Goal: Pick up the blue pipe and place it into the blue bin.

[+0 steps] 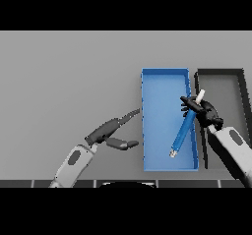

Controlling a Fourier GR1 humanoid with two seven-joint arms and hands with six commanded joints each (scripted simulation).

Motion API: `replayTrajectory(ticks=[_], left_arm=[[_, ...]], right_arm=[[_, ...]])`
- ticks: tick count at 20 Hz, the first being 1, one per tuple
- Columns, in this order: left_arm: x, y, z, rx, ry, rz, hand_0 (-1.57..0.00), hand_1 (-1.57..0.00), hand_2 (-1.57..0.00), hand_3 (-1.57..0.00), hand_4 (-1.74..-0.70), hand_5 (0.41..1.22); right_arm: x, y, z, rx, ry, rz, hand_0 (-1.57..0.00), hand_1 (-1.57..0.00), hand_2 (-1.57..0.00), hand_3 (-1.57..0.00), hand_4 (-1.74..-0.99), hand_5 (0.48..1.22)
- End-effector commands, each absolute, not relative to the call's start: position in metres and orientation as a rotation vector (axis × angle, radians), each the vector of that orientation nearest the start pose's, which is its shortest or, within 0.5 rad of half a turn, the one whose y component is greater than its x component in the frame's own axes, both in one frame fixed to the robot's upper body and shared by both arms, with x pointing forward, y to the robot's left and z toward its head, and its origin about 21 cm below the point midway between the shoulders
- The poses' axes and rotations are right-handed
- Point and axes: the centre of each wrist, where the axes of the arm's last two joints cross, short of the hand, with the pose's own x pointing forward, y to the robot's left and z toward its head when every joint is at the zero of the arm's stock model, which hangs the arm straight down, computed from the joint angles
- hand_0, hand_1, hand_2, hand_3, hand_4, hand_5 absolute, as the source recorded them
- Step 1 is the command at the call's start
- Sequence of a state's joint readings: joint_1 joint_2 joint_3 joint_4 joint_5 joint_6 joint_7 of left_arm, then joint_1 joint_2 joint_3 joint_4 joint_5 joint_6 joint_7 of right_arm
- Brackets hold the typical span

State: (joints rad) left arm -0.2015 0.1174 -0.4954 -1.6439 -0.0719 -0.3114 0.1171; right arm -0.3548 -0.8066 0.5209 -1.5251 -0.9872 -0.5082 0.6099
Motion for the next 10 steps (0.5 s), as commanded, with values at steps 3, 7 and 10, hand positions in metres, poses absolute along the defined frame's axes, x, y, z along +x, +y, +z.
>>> replayTrajectory(ticks=[3,7,10], left_arm=[[0.2532,0.1158,0.0501,-0.446,-1.545,-0.914,0.00,0.00,0.00,0.00,-0.88,0.496],[0.2567,0.1192,0.0503,-0.436,-1.557,-0.904,0.00,0.00,0.00,0.00,-0.88,0.490],[0.2546,0.1188,0.0495,-0.441,-1.553,-0.905,0.00,0.00,0.00,0.00,-0.88,0.483]], right_arm=[[0.2976,-0.2756,0.0905,0.047,-0.786,0.011,-0.41,-0.40,-0.38,-0.25,-1.264,1.108],[0.2966,-0.2724,0.0915,-0.037,-0.791,0.173,-0.17,-0.16,-0.16,-0.10,-1.160,0.945],[0.2967,-0.2717,0.0890,-0.053,-0.777,0.206,-0.09,-0.08,-0.08,-0.05,-1.133,0.853]])
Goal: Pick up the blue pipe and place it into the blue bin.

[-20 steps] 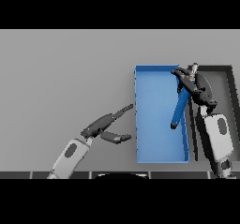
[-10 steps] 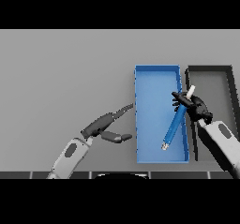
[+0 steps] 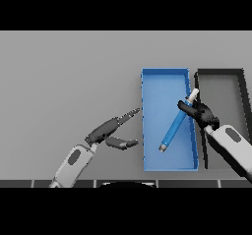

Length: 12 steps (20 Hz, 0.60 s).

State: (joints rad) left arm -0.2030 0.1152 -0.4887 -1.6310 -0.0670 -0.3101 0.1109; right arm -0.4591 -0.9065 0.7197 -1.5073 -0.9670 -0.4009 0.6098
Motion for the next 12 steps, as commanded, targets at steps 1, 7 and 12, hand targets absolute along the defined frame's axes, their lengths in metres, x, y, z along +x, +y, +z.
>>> replayTrajectory(ticks=[1,7,12], left_arm=[[0.253,0.115,0.049,-0.443,-1.541,-0.907,0.00,0.00,0.00,0.00,-0.88,0.480],[0.253,0.115,0.049,-0.443,-1.549,-0.902,0.00,0.00,0.00,0.00,-0.88,0.474],[0.251,0.124,0.050,-0.440,-1.547,-0.905,0.00,0.00,0.00,0.00,-0.89,0.480]], right_arm=[[0.299,-0.266,0.087,-0.062,-0.776,0.234,-0.07,-0.07,-0.06,-0.04,-1.131,0.829],[0.295,-0.271,0.082,-0.045,-0.770,0.255,-0.15,-0.07,-0.03,-0.01,-1.160,0.800],[0.294,-0.270,0.082,-0.044,-0.778,0.250,-0.21,-0.10,-0.02,0.00,-1.152,0.795]])
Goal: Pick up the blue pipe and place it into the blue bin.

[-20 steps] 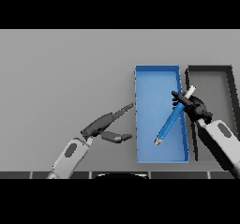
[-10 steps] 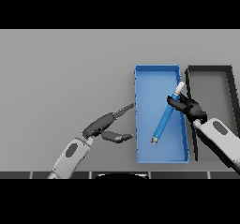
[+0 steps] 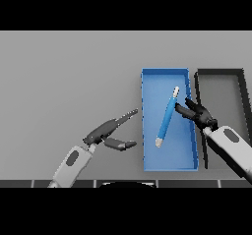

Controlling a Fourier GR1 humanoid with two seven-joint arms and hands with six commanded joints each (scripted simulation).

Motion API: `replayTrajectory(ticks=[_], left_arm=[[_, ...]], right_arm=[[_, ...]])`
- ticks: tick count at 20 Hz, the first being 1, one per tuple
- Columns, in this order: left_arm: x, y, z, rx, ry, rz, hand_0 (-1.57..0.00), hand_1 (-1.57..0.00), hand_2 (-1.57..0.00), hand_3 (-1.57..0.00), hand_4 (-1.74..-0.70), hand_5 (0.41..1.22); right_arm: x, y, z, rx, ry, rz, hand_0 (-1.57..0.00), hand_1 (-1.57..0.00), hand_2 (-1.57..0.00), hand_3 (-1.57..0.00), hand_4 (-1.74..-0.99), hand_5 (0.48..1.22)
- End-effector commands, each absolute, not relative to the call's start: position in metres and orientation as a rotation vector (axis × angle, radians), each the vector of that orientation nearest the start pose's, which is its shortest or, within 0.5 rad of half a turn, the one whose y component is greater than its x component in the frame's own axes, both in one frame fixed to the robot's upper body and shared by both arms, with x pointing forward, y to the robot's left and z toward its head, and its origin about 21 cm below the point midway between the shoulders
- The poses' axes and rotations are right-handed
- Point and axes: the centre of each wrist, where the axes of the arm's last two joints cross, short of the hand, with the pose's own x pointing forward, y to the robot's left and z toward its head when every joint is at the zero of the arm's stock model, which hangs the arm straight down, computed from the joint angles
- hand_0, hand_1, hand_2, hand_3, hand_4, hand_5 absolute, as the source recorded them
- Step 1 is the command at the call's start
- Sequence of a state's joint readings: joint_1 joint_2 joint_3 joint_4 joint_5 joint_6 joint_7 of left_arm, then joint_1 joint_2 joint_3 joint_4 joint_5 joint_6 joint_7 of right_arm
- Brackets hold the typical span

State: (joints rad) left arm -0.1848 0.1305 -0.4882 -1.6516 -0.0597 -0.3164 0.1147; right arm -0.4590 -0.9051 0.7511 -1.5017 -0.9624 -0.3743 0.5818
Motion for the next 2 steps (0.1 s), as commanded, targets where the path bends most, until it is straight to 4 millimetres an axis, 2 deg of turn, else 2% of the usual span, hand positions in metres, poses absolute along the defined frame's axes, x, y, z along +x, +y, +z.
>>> replayTrajectory(ticks=[1,2], left_arm=[[0.2486,0.1224,0.0458,-0.438,-1.533,-0.910,0.00,0.00,0.00,0.00,-0.89,0.480],[0.2470,0.1193,0.0429,-0.444,-1.531,-0.912,0.00,0.00,0.00,0.00,-0.89,0.480]], right_arm=[[0.2928,-0.2667,0.0842,-0.047,-0.779,0.269,-0.21,-0.10,-0.02,0.00,-1.152,0.791],[0.2944,-0.2700,0.0824,-0.048,-0.782,0.266,-0.21,-0.10,-0.02,0.00,-1.152,0.798]])
